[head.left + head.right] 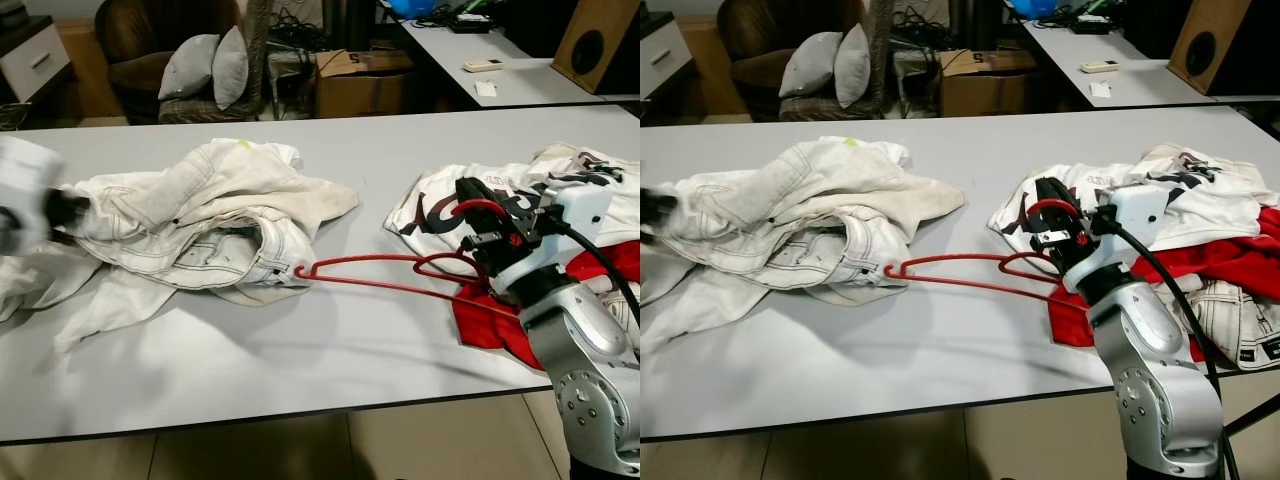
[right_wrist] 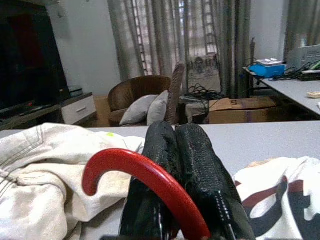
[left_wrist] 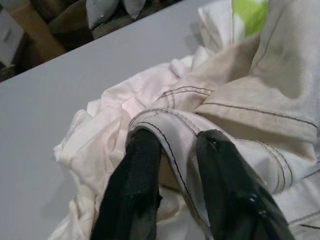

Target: Hang hanger

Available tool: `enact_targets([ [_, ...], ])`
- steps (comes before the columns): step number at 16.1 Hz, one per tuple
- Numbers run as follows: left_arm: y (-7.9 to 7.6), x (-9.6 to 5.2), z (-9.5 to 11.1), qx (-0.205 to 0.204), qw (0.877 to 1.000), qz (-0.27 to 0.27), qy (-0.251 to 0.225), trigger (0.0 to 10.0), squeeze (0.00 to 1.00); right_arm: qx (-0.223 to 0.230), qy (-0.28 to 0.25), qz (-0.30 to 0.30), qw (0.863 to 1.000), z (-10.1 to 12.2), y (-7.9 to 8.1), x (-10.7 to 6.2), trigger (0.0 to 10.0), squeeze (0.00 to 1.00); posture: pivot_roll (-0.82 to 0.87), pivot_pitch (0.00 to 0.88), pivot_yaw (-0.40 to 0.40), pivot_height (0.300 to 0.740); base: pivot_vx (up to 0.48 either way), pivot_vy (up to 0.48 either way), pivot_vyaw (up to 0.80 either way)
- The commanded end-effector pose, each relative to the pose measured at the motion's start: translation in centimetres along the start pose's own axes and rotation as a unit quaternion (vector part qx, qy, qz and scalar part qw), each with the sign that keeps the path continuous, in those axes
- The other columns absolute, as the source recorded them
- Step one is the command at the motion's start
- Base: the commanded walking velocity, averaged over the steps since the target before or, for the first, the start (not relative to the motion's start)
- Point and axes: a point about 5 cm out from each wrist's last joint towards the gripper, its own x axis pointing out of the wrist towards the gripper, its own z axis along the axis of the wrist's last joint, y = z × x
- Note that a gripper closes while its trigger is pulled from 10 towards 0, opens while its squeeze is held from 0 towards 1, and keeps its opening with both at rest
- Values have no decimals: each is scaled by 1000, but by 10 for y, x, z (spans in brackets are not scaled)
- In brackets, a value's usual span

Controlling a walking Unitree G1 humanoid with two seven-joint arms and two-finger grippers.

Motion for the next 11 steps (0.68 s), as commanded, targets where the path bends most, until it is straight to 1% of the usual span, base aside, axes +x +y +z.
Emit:
enact_targets([
  [1,15,-10,3,-48,998,-3,-32,10000,1000,8,0,16,1000,1,0,-1,10000,0,-38,0,49,740,0,0,0],
  [2,23,-16,6,-90,994,-9,-69,10000,1000,8,0,21,1000,2,-2,-1,10000,0,-38,0,49,740,0,0,0],
  [3,24,-18,7,-102,992,-14,-78,10000,1000,8,0,22,1000,2,-2,-1,10000,0,-38,0,49,740,0,0,0],
  [4,28,-23,13,-137,982,-34,-129,10000,1000,7,1,25,1000,2,-5,-1,10000,0,-26,0,36,740,0,0,0],
  [5,35,-27,22,-159,970,-11,-183,10000,1000,7,0,25,1000,2,-6,0,10000,0,-22,0,31,740,0,0,0],
  [6,45,-31,41,-212,934,49,-283,10000,1000,11,-7,20,1000,4,-9,1,10000,0,-16,0,25,740,0,0,0],
  [7,49,-33,47,-243,915,64,-316,10000,1000,13,-12,18,1000,5,-10,2,10000,0,-16,0,25,740,0,0,0],
  [8,31,-24,61,-236,908,34,-345,10000,1000,19,-22,4,1000,8,-14,4,10000,0,-16,0,21,740,0,0,0],
  [9,0,-11,72,-195,920,-9,-341,10000,1000,20,-28,-6,999,10,-15,5,10000,0,-18,0,19,740,0,0,0],
  [10,-42,4,82,-149,927,-64,-337,10000,514,17,-32,-13,999,12,-14,6,10000,0,-21,0,19,740,0,0,0],
  [11,-67,10,87,-116,931,-91,-335,10000,0,13,-32,-16,999,12,-13,6,10000,0,-29,0,23,740,0,0,0],
])
